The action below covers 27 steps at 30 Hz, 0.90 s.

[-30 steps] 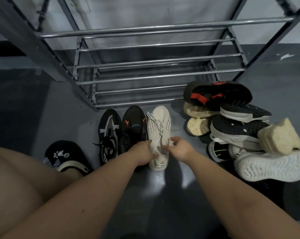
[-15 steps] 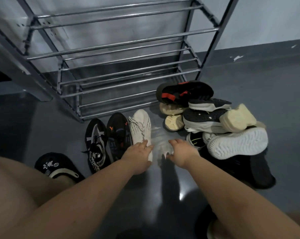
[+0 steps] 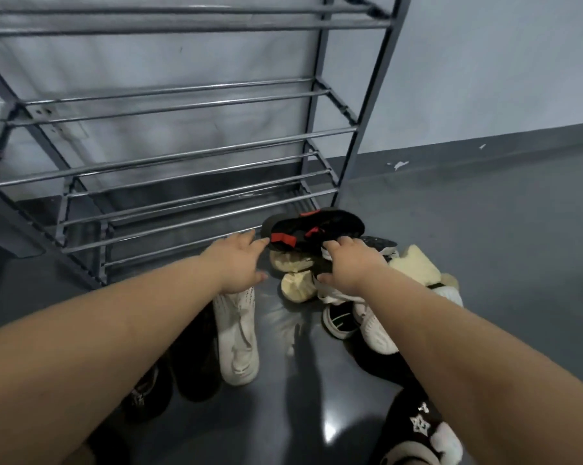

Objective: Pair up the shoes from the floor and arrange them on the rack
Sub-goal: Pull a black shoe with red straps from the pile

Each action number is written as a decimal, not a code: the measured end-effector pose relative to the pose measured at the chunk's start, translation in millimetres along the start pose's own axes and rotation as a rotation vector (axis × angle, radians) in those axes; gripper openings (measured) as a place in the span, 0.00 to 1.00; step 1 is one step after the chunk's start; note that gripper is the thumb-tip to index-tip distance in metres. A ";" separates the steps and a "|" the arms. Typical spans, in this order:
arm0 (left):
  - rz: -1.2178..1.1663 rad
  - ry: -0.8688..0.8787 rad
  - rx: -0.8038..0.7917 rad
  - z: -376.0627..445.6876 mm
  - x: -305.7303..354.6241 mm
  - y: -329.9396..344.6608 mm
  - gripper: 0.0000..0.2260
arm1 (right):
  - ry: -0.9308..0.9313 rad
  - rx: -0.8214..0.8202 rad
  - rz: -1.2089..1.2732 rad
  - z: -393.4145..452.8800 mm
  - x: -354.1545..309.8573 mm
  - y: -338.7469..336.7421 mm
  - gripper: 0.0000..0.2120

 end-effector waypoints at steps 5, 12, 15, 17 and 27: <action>-0.118 -0.008 -0.010 21.9 -17.7 -9.6 0.34 | -0.028 0.008 -0.017 27.6 7.9 -19.2 0.31; -0.343 -0.089 -0.078 66.2 -23.5 32.7 0.33 | 0.004 -0.030 0.050 78.2 14.2 -3.5 0.33; -0.422 -0.105 -0.043 84.3 -26.2 38.3 0.33 | -0.020 0.005 0.094 105.9 9.1 -11.2 0.31; -0.521 -0.136 -0.005 98.8 -29.1 38.8 0.32 | -0.028 0.013 0.105 122.7 5.8 -13.1 0.29; -0.953 -0.339 0.092 148.5 -27.0 42.6 0.26 | -0.048 -0.087 0.082 179.7 -9.3 -5.3 0.29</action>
Point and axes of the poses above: each hand's wrist, its own z-axis towards the middle knuckle, its own y-axis out of the palm, x = y × z, the point moved 2 cm from there along z, towards the middle knuckle, and after that the axes turned 3 degrees about z, right-handed, at the moved point
